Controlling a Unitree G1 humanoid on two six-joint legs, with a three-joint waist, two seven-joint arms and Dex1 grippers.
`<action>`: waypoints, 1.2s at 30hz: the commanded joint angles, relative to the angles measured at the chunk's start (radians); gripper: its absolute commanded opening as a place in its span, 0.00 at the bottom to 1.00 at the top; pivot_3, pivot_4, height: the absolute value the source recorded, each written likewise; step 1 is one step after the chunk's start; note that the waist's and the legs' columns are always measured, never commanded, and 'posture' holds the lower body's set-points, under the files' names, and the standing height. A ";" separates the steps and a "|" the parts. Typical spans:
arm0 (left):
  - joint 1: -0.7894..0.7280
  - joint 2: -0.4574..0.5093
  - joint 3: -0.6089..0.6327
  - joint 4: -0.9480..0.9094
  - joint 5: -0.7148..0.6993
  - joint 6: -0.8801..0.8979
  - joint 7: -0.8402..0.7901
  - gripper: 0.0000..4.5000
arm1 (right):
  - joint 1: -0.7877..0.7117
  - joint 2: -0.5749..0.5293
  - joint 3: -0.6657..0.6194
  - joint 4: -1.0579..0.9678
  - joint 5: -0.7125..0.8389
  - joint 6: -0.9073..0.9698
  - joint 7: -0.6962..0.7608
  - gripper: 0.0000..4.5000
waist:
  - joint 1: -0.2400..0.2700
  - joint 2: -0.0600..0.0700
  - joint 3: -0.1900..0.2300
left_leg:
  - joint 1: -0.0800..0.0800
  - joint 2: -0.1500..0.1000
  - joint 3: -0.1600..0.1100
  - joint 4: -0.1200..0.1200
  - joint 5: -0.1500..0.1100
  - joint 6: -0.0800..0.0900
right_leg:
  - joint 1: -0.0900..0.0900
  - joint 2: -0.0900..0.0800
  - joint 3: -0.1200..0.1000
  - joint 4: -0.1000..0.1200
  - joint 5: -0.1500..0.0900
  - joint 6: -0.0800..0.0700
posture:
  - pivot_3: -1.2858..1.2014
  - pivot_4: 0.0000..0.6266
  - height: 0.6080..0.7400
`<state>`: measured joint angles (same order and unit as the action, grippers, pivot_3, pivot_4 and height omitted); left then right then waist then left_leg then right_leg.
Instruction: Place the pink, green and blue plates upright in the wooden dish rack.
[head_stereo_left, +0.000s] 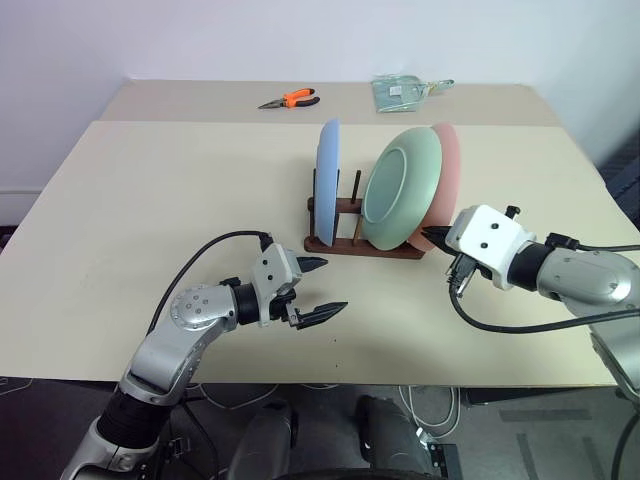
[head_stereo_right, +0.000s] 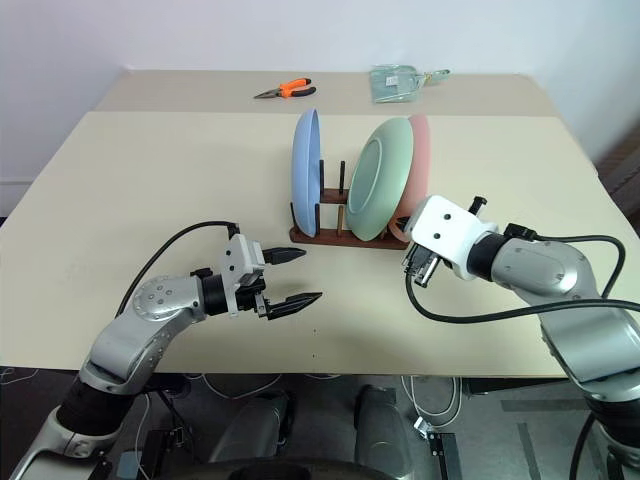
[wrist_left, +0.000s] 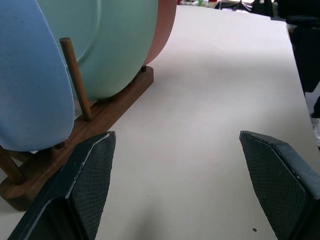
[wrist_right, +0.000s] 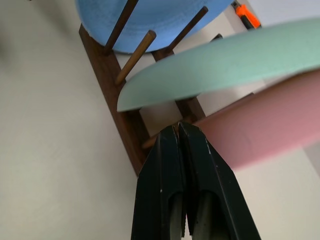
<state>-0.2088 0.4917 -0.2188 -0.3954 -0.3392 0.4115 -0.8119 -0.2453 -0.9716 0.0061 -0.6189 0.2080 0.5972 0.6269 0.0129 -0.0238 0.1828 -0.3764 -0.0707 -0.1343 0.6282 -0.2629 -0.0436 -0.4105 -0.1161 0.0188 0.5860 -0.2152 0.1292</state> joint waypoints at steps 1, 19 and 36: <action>0.007 0.005 0.016 -0.044 -0.010 0.006 0.009 0.91 | -0.051 0.030 0.009 -0.002 -0.029 -0.009 -0.009 0.01 | -0.001 0.000 0.000 | 0.000 0.000 0.000 0.000 0.000 0.000 | 0.000 0.000 0.000 0.000 0.000 0.000 | 0.52 0.24 1.00; 0.027 0.002 0.008 -0.067 -0.007 0.024 0.034 0.91 | -0.156 0.137 0.053 -0.053 -0.025 0.017 0.026 0.01 | 0.000 0.000 0.000 | 0.001 0.000 -0.001 0.000 0.000 0.000 | 0.001 0.000 -0.001 0.000 0.000 0.000 | 0.52 0.24 1.00; 0.078 0.142 0.261 0.174 0.028 -0.062 0.052 0.91 | 0.250 0.132 -0.559 0.005 0.319 0.078 0.275 0.01 | 0.001 0.001 0.000 | 0.002 0.000 -0.002 0.000 -0.001 0.001 | 0.003 0.000 -0.002 0.000 0.001 -0.001 | 0.52 0.24 1.00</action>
<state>-0.1310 0.6275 -0.0057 -0.2547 -0.3169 0.3918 -0.7614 -0.0329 -0.8444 -0.4925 -0.6520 0.5344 0.7142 0.8855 0.0143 -0.0231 0.1830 -0.3747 -0.0710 -0.1362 0.6285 -0.2634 -0.0426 -0.4075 -0.1162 0.0168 0.5858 -0.2145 0.1281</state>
